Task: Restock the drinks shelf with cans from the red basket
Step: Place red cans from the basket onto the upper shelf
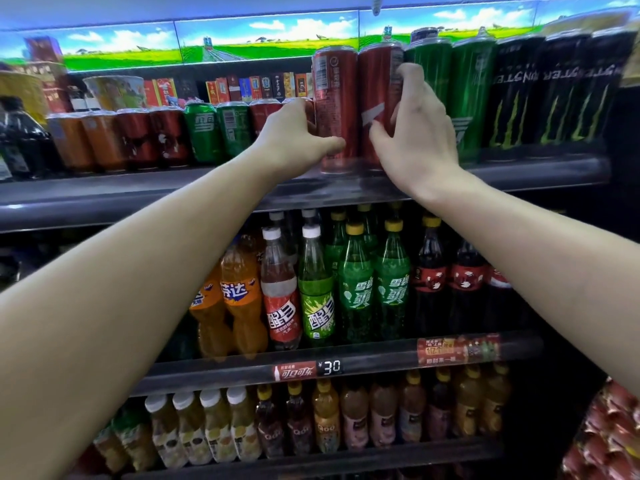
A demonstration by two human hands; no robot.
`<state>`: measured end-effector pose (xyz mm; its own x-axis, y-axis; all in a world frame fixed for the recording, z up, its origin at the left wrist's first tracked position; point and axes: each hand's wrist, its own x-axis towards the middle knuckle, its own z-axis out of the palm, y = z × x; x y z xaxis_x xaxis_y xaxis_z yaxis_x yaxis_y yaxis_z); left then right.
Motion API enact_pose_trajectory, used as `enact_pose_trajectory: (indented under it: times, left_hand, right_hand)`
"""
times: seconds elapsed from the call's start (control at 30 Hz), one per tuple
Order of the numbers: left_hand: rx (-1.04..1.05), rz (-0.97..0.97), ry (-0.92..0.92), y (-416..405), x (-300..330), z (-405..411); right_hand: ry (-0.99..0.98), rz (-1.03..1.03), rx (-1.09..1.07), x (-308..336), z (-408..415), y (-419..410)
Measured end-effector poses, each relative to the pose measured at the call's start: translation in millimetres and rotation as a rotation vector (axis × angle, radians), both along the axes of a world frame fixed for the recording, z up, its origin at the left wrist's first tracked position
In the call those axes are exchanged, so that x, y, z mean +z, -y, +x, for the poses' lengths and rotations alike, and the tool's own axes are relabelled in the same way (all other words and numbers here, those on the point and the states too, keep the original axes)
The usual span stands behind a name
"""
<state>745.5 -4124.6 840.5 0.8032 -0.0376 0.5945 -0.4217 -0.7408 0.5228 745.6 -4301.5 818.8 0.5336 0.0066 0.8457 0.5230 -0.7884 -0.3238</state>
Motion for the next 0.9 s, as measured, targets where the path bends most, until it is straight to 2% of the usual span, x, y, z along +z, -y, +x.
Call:
enact_pose_trajectory:
  times: [0.1,0.2,0.27,0.33,0.4,0.5,0.63,0.83,0.9]
  left_hand:
    - [0.043,0.048,0.056,-2,-8,-12]
    - [0.087,0.117,0.297,-14,-32,-30]
    - [0.114,0.127,0.476,-28,-61,-46]
    - [0.117,0.113,0.523,-45,-103,-63]
    - [0.121,0.13,0.395,-63,-159,-77]
    - [0.116,0.177,0.045,-90,-256,-97]
    - [0.108,0.172,-0.383,-117,-373,-135]
    - [0.124,0.111,-0.843,-153,-508,-180]
    - [0.144,0.087,-0.935,-165,-554,-192]
  right_hand:
    - [0.077,0.077,0.053,-12,-8,-5]
    - [0.106,0.129,0.16,-36,-22,-18]
    - [0.062,0.136,0.259,-63,-33,-29]
    - [-0.02,0.126,0.337,-97,-45,-42]
    - [-0.148,0.124,0.408,-136,-57,-55]
    - [-0.429,0.131,0.485,-204,-71,-77]
    - [-0.814,0.126,0.48,-306,-88,-107]
    - [-1.265,0.059,0.391,-471,-116,-134]
    - [-1.356,0.067,0.339,-528,-128,-137]
